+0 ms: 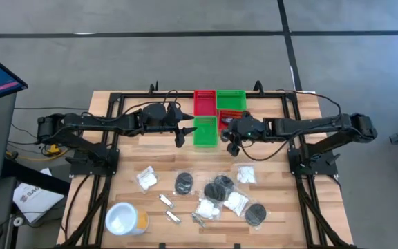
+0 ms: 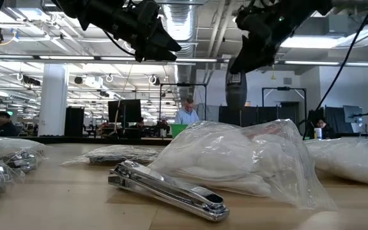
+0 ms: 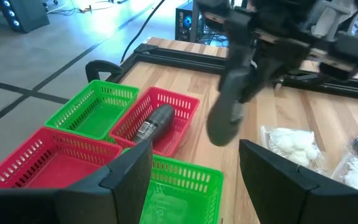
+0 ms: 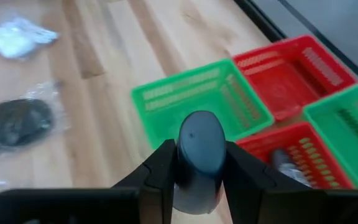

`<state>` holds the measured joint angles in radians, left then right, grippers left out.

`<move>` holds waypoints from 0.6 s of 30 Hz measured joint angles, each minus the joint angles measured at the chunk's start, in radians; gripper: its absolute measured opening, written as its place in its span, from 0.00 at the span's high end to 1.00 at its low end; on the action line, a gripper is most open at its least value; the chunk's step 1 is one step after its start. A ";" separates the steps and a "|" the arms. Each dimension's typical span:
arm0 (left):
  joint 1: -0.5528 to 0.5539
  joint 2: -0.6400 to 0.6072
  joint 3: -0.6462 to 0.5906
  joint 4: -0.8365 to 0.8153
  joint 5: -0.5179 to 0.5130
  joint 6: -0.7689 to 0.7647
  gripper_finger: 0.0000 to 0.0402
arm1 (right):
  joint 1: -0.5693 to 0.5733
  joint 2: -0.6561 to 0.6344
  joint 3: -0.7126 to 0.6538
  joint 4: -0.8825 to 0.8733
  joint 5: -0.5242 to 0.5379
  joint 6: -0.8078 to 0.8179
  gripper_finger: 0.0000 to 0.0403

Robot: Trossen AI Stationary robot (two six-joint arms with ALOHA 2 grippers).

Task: Pick & Place Travel size toiletries
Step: Put the deodorant into the right red bin

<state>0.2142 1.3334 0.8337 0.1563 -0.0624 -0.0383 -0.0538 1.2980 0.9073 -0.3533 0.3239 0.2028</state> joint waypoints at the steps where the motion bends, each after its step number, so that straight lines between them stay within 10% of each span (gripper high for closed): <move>1: 0.000 0.000 0.000 0.000 0.000 0.000 0.43 | -0.012 0.000 0.000 0.004 0.006 0.000 0.77; 18: 0.000 0.000 0.000 0.000 0.000 0.000 0.43 | -0.174 0.000 0.000 0.028 0.017 -0.027 0.77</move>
<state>0.2142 1.3334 0.8337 0.1566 -0.0621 -0.0383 -0.2279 1.2983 0.9077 -0.3257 0.3413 0.1753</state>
